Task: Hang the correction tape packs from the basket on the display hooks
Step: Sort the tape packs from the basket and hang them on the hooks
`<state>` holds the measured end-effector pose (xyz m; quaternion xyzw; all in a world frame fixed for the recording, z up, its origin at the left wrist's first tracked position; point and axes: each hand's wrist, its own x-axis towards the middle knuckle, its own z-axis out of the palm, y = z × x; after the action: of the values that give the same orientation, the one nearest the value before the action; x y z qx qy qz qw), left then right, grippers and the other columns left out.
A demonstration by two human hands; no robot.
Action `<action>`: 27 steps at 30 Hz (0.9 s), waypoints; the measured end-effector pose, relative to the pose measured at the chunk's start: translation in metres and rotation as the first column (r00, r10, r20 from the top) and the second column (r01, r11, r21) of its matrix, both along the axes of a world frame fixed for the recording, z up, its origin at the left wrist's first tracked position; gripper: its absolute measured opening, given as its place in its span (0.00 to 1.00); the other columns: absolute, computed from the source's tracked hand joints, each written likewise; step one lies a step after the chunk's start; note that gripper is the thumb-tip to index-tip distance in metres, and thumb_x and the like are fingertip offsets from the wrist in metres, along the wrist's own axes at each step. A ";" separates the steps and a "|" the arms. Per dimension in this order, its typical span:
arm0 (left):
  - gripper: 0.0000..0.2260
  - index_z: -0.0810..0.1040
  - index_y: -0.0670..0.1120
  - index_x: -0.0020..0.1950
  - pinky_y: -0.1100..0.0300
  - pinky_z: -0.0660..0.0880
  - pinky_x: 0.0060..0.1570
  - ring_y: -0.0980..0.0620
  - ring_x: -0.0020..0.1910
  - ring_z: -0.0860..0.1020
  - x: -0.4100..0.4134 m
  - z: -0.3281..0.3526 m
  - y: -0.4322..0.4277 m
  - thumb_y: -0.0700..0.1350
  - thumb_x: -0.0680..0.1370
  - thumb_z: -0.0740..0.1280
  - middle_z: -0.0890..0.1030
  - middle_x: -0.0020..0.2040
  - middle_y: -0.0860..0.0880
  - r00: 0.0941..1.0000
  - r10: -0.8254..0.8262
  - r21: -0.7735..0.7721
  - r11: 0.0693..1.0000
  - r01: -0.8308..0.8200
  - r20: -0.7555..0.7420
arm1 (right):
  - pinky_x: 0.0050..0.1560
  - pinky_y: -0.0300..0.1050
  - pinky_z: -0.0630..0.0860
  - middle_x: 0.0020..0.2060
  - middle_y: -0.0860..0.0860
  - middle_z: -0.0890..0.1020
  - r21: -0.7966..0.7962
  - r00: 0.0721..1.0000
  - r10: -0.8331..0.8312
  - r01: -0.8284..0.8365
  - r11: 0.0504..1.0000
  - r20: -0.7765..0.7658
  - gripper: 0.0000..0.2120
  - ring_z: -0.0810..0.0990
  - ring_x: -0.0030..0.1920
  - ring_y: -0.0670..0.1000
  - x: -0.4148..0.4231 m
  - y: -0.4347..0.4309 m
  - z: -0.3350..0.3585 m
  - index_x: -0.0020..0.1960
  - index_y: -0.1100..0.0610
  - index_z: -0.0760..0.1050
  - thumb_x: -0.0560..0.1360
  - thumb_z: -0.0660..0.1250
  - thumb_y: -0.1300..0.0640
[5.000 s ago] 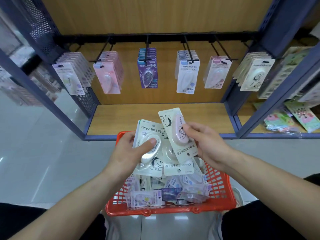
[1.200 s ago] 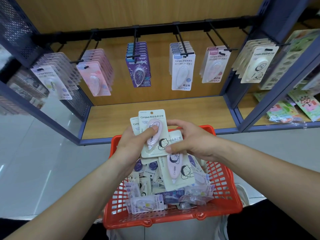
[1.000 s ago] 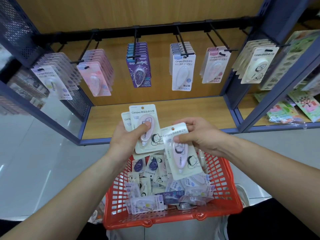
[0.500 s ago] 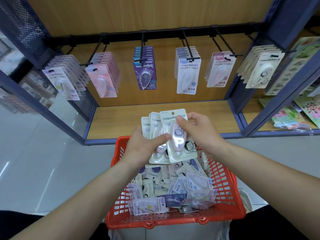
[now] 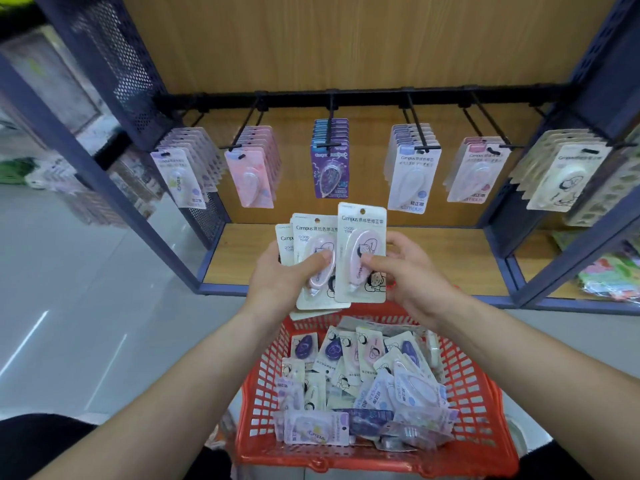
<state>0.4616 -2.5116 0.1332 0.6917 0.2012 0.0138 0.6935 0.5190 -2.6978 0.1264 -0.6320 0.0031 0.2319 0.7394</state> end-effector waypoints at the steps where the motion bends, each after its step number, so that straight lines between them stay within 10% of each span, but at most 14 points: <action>1: 0.23 0.81 0.52 0.61 0.40 0.80 0.59 0.46 0.54 0.86 -0.002 0.000 0.003 0.54 0.67 0.79 0.87 0.54 0.51 1.000 -0.006 -0.007 1.000 0.006 0.005 | 0.52 0.61 0.83 0.50 0.55 0.86 0.012 1.000 0.014 -0.014 1.000 -0.015 0.13 0.86 0.48 0.54 -0.003 0.005 0.002 0.62 0.58 0.75 0.79 0.69 0.65; 10: 0.34 0.70 0.55 0.71 0.45 0.77 0.63 0.54 0.60 0.82 -0.008 0.022 0.004 0.60 0.67 0.76 0.83 0.61 0.57 0.991 -0.036 0.117 0.993 0.021 0.131 | 0.66 0.67 0.75 0.51 0.56 0.87 0.009 0.994 0.037 -0.038 0.999 0.107 0.20 0.85 0.55 0.60 -0.023 0.022 0.013 0.61 0.49 0.77 0.70 0.75 0.51; 27: 0.16 0.80 0.50 0.61 0.47 0.83 0.48 0.47 0.50 0.86 0.003 0.159 0.018 0.43 0.75 0.77 0.87 0.53 0.50 0.912 -0.090 0.114 0.992 0.048 0.401 | 0.59 0.67 0.80 0.52 0.52 0.88 0.006 0.905 -0.096 0.103 0.995 0.414 0.13 0.86 0.54 0.56 -0.013 0.006 0.152 0.60 0.55 0.81 0.77 0.74 0.57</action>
<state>0.4645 -2.4936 0.2918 0.7148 0.0275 0.1424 0.6841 0.5058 -2.6920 0.2784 -0.6715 -0.1193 0.0550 0.7293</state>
